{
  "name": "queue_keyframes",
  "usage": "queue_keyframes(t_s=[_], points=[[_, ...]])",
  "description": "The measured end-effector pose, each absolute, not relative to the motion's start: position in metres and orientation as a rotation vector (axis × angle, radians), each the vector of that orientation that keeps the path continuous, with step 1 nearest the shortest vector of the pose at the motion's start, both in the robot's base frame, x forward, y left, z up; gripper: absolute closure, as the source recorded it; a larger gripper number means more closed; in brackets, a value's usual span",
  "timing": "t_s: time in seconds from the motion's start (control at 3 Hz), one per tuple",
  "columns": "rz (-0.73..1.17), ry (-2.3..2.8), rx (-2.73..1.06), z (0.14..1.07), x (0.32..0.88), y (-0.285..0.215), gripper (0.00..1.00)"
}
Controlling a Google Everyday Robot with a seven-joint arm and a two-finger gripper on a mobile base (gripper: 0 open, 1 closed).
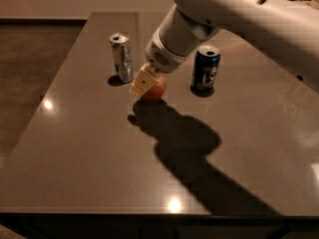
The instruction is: Move apple near redbull can
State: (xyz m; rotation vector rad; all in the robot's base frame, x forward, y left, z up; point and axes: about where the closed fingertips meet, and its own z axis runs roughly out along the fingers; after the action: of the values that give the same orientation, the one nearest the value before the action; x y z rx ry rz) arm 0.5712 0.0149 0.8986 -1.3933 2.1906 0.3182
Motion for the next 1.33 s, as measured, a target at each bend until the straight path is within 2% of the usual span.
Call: queue_keyframes(t_s=[0.67, 1.33], points=[[0.283, 2.23, -1.265, 0.893, 0.623, 0.036, 1.0], [0.296, 2.267, -1.25, 0.873, 0.643, 0.044, 0.59]])
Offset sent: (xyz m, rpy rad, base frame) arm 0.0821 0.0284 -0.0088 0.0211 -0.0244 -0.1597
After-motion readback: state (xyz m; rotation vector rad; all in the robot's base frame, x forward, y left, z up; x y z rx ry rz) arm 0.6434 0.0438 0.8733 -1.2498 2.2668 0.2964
